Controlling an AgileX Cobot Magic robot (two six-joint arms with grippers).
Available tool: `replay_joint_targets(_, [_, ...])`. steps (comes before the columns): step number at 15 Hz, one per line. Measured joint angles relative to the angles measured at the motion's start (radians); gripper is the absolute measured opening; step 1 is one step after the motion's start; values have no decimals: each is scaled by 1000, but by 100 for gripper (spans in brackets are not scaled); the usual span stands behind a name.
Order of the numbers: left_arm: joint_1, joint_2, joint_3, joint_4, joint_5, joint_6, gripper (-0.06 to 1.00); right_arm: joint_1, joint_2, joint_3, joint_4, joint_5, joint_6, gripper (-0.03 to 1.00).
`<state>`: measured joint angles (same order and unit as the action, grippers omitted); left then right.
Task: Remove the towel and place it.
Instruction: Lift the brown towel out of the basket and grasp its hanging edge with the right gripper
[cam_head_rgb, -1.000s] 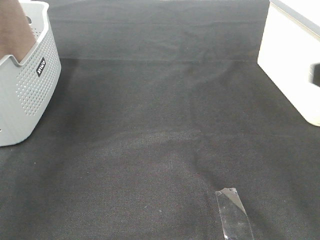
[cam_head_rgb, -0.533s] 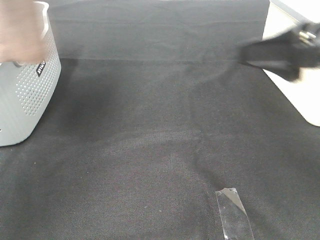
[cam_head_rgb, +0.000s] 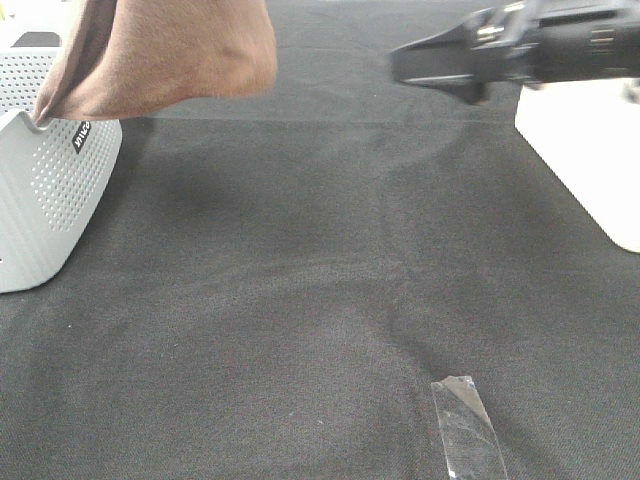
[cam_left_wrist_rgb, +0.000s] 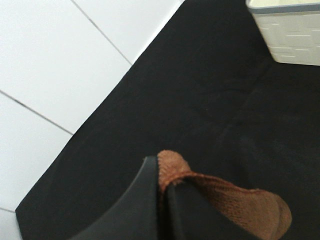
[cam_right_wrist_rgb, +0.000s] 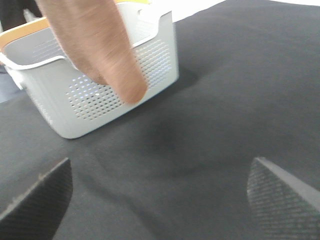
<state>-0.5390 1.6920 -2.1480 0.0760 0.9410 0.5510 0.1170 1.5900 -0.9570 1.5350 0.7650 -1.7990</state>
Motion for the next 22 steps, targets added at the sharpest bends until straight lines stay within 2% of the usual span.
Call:
replay_joint_targets(3, [-48,0,0,0,-24,0,0,0,148,-114,6,136,-20,91])
replay_joint_targets(6, [-81,0,0,1,-28,0,0,37,239,-201,61,244,-21,91])
replay_joint_targets(11, [-96,0,0,1,-75,0,0,188,270,-244,64,293,-38,91])
replay_joint_targets(15, [-96,0,0,-28,-83,-3,0,188,270,-246,100,294,-59,89])
replay_joint_targets(17, [-96,0,0,-51,-112,-4,0,188,270,-246,110,294,-69,81])
replay_joint_targets(20, [-96,0,0,-46,-126,-5,0,188,270,-246,97,288,-91,53])
replay_joint_targets(22, [-96,0,0,-21,-126,-6,0,188,270,-246,50,261,-124,38])
